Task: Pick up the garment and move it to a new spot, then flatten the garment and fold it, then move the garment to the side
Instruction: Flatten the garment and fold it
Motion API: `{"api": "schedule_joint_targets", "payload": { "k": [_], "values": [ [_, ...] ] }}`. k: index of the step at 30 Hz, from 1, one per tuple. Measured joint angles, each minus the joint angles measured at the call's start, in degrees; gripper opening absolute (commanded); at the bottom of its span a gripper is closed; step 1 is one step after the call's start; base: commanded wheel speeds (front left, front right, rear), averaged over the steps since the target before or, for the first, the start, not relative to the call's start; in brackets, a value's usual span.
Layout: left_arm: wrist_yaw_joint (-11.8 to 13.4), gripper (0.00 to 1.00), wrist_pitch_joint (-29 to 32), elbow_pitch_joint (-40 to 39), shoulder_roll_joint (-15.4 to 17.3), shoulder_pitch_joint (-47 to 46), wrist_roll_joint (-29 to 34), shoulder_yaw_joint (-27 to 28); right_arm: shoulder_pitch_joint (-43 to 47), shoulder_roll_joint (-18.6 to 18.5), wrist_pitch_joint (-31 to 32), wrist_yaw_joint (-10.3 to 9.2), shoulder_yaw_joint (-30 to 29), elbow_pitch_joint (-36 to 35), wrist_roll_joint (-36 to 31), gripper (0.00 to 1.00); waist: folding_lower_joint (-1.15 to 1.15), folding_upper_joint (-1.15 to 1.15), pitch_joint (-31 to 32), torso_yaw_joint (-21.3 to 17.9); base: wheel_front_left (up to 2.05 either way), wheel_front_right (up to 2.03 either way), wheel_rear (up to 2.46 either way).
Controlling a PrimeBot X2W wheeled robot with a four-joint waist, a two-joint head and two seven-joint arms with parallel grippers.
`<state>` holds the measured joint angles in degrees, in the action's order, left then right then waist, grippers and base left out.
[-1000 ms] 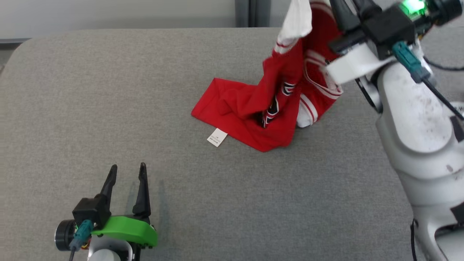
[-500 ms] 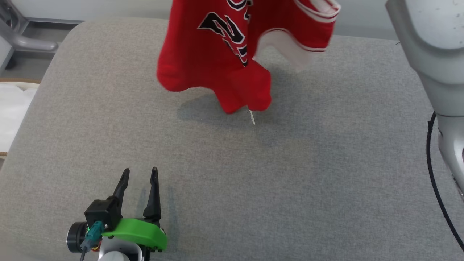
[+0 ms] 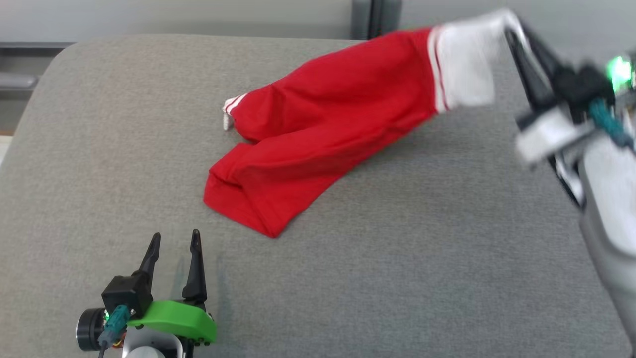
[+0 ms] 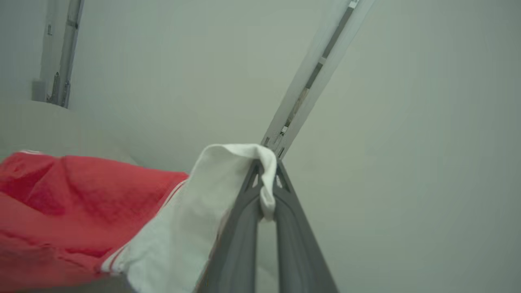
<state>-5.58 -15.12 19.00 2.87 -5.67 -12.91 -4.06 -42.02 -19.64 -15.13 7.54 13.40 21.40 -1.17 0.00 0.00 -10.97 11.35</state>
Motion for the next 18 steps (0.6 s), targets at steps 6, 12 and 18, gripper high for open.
{"api": "schedule_joint_targets", "payload": {
  "k": [6, 12, 18],
  "values": [
    [-0.8, 1.00, 0.0, -0.1, 0.0, 0.5, 1.5, 0.8, 20.4, 1.3, 0.1, 0.00, -8.8, 1.4, 0.2, 0.56, 0.00, 0.00, 0.5, -3.2, 0.00, 0.00, 0.00],
    [-1.3, 1.00, 0.0, -0.3, 0.0, 0.7, 1.5, -0.1, 28.3, 5.8, 0.1, -0.01, -15.0, 2.6, 0.2, 1.00, 0.00, 0.00, 1.2, -6.4, 0.00, 0.00, 0.00],
    [-1.5, 1.00, 0.0, 0.6, 0.0, 0.6, 0.8, -2.2, 31.1, 10.2, 0.1, -0.01, -17.0, 0.2, -0.9, 1.00, 0.00, 0.00, 1.8, -9.2, 0.00, 0.00, 0.00]
  ]
}}
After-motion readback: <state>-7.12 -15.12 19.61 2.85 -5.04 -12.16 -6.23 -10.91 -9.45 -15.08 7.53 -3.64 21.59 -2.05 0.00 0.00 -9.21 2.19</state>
